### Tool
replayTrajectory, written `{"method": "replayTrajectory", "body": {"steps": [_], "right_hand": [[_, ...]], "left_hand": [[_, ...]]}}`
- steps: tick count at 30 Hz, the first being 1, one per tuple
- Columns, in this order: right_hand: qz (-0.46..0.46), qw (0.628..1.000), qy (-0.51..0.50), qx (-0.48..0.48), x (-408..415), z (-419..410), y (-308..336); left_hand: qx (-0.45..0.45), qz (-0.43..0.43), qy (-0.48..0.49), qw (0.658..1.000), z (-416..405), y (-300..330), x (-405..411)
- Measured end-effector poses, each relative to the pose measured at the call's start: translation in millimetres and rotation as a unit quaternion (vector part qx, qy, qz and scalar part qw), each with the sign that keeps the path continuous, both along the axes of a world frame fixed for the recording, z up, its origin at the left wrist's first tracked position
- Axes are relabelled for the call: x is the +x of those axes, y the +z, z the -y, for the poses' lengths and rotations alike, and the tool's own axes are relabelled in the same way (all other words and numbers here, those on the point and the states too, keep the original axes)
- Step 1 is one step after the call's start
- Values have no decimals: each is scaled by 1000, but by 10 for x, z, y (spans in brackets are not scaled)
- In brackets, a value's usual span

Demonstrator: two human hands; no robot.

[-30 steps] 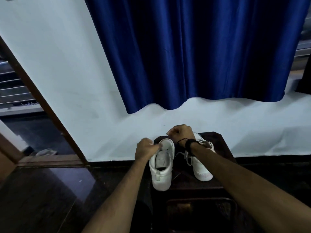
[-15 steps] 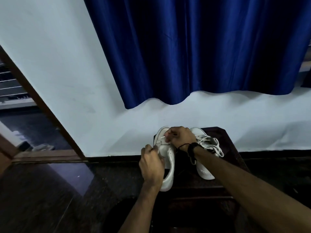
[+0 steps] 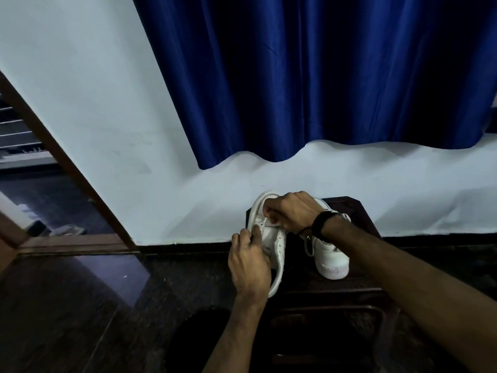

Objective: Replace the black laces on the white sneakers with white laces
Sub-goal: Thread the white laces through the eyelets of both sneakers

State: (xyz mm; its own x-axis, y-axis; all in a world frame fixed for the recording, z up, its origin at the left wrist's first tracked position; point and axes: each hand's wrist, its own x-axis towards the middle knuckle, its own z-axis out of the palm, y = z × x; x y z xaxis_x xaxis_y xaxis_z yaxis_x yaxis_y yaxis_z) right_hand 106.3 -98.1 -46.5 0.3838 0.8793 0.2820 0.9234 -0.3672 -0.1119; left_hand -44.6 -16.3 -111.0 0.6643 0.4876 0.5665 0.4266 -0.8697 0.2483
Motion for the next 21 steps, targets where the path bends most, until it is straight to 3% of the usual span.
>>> {"method": "replayTrajectory", "body": {"steps": [13, 17, 21], "right_hand": [[138, 981, 63, -120, -140, -116, 283], [137, 978, 71, -142, -148, -179, 301], [43, 992, 53, -107, -129, -214, 308]], "left_hand": [[-5, 8, -12, 1000, 11, -29, 0], [-17, 22, -19, 999, 7, -31, -5], [-69, 42, -32, 996, -22, -39, -13]]}}
